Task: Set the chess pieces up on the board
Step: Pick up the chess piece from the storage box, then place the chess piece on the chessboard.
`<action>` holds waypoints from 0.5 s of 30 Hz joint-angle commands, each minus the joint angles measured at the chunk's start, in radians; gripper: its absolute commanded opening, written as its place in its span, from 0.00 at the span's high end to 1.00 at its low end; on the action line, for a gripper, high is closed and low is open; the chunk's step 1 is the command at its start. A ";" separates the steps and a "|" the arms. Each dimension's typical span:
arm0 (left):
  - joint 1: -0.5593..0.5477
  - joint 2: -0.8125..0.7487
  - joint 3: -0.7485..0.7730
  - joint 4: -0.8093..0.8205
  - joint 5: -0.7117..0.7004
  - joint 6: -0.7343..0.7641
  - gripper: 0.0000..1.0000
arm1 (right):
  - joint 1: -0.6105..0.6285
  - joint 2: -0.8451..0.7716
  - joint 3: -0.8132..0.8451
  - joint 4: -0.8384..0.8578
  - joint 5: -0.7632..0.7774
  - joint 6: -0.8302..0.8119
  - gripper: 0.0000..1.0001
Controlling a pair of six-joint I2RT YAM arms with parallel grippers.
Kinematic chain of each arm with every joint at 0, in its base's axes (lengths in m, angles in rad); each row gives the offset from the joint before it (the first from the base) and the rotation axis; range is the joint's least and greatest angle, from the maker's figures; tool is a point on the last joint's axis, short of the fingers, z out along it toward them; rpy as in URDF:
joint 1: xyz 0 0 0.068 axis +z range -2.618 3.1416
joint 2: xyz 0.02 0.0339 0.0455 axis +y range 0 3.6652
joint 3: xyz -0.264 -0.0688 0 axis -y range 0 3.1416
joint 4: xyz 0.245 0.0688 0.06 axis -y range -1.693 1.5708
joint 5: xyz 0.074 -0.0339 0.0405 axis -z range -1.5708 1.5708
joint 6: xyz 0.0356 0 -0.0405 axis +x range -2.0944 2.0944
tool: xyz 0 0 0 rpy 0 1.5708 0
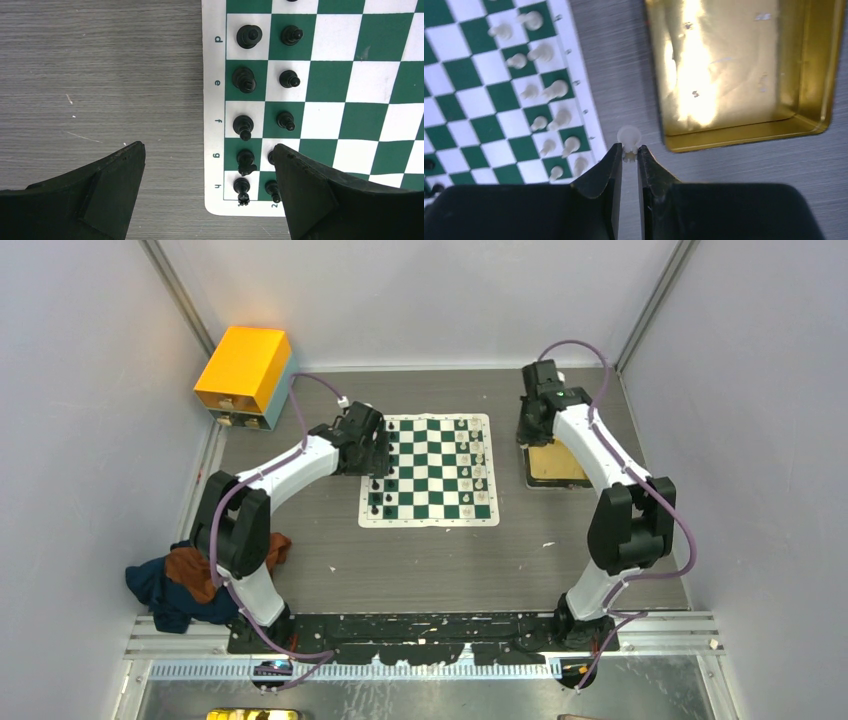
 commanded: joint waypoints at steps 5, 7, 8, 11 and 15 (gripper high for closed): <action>0.005 -0.093 -0.014 0.016 -0.015 -0.019 0.01 | 0.176 -0.136 -0.089 -0.019 0.001 0.031 0.99; 0.004 -0.100 -0.018 0.015 -0.015 -0.022 0.00 | 0.207 -0.147 -0.124 -0.011 0.007 0.045 0.99; 0.003 -0.103 -0.019 0.012 -0.015 -0.023 0.01 | 0.221 -0.151 -0.144 -0.007 0.007 0.051 0.99; 0.002 -0.110 -0.022 0.012 -0.017 -0.024 0.01 | 0.248 -0.161 -0.202 0.020 0.004 0.067 0.99; 0.002 -0.122 -0.026 0.007 -0.022 -0.022 0.01 | 0.291 -0.160 -0.263 0.045 0.005 0.083 0.99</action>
